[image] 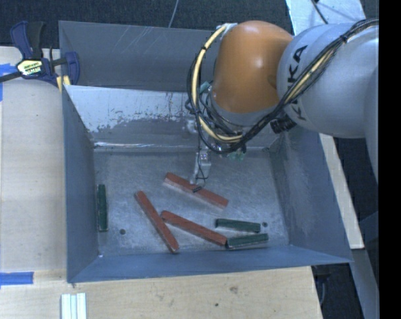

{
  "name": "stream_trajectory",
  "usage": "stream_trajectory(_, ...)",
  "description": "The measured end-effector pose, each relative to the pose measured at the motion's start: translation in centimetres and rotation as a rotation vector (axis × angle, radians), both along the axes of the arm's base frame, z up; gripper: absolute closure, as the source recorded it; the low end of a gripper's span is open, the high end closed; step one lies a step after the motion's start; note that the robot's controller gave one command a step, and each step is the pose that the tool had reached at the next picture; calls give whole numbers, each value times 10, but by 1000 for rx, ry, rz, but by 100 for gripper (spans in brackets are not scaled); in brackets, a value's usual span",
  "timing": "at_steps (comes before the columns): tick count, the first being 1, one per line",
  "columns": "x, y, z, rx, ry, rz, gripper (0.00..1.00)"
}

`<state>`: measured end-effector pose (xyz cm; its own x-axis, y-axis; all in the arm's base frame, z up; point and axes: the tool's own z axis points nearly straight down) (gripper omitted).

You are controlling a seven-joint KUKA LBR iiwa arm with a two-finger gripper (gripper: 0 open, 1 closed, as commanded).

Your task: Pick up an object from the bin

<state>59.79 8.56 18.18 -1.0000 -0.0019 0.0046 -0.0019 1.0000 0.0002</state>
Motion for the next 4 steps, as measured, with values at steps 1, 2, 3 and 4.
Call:
stream_trajectory(1, 2, 0, 5, 1, -8, -2, 0)
stream_trajectory(2, 5, -7, -47, 1, -15, -31, 0)
stream_trajectory(3, 0, 31, -82, -1, -5, -84, 0)
stream_trajectory(4, -11, 13, -110, 1, -10, -176, 100)
